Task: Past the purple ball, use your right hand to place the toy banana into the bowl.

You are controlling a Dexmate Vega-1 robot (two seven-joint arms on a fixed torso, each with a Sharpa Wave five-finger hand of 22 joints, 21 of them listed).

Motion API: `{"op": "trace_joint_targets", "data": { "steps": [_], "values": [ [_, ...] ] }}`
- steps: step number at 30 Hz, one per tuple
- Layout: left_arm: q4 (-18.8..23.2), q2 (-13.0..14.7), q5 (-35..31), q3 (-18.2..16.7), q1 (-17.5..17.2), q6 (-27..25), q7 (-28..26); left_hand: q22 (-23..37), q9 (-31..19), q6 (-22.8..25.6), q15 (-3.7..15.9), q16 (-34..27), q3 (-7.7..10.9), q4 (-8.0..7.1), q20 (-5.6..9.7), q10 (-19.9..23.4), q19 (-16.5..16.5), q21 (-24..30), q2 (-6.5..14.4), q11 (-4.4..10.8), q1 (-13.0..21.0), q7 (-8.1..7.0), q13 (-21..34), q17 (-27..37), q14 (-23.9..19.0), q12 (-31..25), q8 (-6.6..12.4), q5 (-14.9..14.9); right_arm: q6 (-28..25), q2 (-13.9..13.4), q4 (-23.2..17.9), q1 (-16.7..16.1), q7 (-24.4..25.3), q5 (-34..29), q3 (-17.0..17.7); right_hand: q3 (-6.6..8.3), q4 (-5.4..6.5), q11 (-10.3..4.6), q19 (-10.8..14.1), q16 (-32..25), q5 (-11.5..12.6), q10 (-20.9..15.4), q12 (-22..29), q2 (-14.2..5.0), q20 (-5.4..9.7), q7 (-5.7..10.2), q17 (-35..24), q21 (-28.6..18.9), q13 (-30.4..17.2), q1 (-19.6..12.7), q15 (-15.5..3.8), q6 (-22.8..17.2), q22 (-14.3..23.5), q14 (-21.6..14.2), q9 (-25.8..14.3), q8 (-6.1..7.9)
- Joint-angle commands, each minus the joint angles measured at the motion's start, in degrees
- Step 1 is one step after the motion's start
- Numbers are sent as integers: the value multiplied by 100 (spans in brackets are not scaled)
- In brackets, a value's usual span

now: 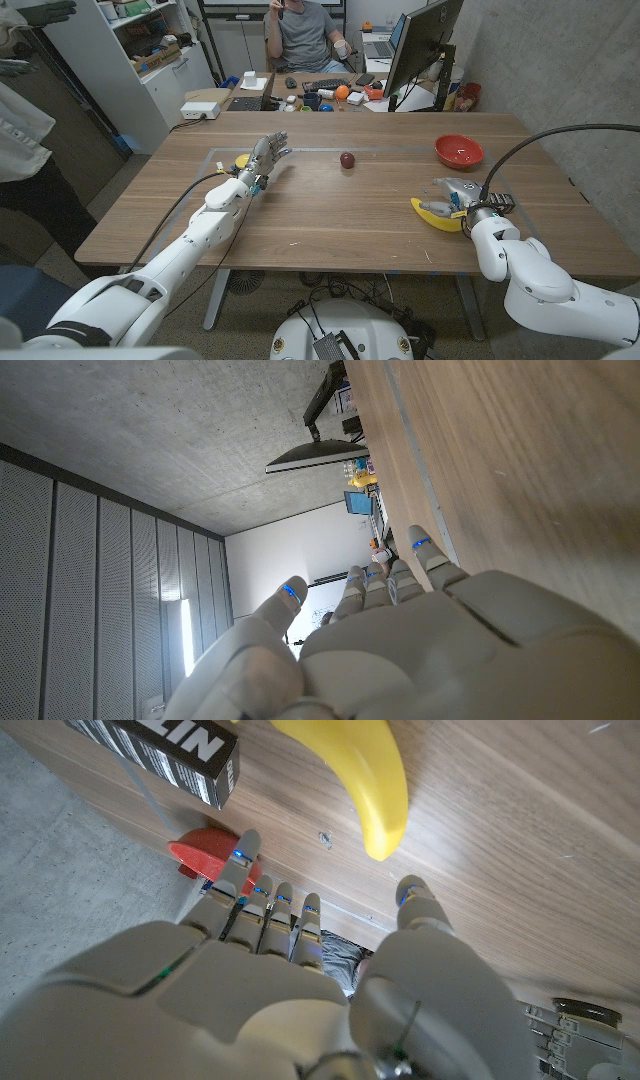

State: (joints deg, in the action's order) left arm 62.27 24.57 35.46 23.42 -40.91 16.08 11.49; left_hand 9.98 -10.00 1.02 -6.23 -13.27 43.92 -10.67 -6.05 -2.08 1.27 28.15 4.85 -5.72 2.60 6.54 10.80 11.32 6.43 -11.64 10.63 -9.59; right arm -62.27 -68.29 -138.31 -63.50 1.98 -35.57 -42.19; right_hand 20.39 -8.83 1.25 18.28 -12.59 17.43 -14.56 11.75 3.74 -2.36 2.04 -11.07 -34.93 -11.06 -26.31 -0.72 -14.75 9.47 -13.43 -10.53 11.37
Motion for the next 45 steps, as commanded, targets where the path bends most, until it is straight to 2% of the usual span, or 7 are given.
{"op": "trace_joint_targets", "data": {
  "steps": [1, 6, 15, 32, 38, 41, 45],
  "values": [
    [55, 34, 19, -10, -35, -44, -6, 34, -23, 2, -15, 12, 4, -7, -19, 18, -27, -23, 611, -27, -55, 16, 8, 12, 2, 15, -15, -20, -56, 117, 132, 163, -183, -161, -220, 13, -40, -15, 39, -39, 61, -55, 31, -3, 22, 9, -12, 39, -23, -112, 4, -58, 18, -38, -32, 16],
    [17, 32, 8, -10, -12, -37, -8, 35, -23, 6, -16, 14, 3, -7, -22, 19, -34, -31, 611, -27, -57, 25, 8, 12, 2, 15, -13, -19, 61, 224, 280, 247, -283, -105, -285, 15, -48, -10, 54, -39, 69, -57, 30, 1, 30, 10, -11, 48, -23, -148, -5, -69, 18, -50, -32, 18],
    [-75, -3, 17, 3, 47, -45, 33, 36, -23, 2, -12, 17, 3, -7, -22, 18, -38, -44, 613, -28, -59, 20, 8, 12, 3, 16, -15, -20, 154, 237, 317, 225, -326, 36, -242, 4, -54, -18, 113, -72, 95, -155, 61, 12, 48, -7, -19, 79, -26, -248, -51, -135, 18, -166, -33, 35],
    [-153, -34, 4, 27, 92, -20, 82, 37, -23, 0, -17, 20, 1, -8, -23, 16, -46, -65, 613, -26, -62, 24, 8, 13, -2, 18, -15, -19, 83, 277, 395, 337, -520, 88, -393, -8, -61, -21, 278, -106, 143, -243, 82, 29, 58, -8, -32, 101, -32, -407, -125, -227, 18, -310, -35, 51],
    [-135, -30, 7, 26, 78, -18, 82, 37, -23, 0, -18, 21, 0, -8, -21, 17, -48, -74, 612, -34, -63, 26, 8, 13, -2, 17, -15, -19, 78, 250, 371, 304, -460, 158, -364, 26, -53, -41, 550, -185, 207, -452, 149, -48, 99, -24, -69, 90, -43, -611, -171, -432, 24, -555, -36, 95],
    [-121, -33, 10, 22, 69, -13, 74, 37, -23, 0, -21, 22, 0, -8, -21, 19, -49, -78, 612, -33, -64, 26, 8, 13, -2, 17, -15, -19, 4, 242, 350, 360, -547, 96, -436, 89, -62, -46, 733, -274, 262, -610, 196, -158, 113, 16, -120, 91, -51, -846, -252, -610, 31, -794, -35, 125],
    [-83, -22, 9, 18, 49, -17, 58, 38, -23, -2, -20, 23, -3, -9, -24, 17, -47, -84, 609, -33, -66, 26, 8, 14, 0, 18, -16, -18, -72, 239, 345, 434, -651, 0, -534, 147, -104, -75, 896, -279, 314, -674, 206, -192, 83, 84, -150, 83, -56, -1089, -271, -781, 33, -834, -33, 157]
  ]
}}
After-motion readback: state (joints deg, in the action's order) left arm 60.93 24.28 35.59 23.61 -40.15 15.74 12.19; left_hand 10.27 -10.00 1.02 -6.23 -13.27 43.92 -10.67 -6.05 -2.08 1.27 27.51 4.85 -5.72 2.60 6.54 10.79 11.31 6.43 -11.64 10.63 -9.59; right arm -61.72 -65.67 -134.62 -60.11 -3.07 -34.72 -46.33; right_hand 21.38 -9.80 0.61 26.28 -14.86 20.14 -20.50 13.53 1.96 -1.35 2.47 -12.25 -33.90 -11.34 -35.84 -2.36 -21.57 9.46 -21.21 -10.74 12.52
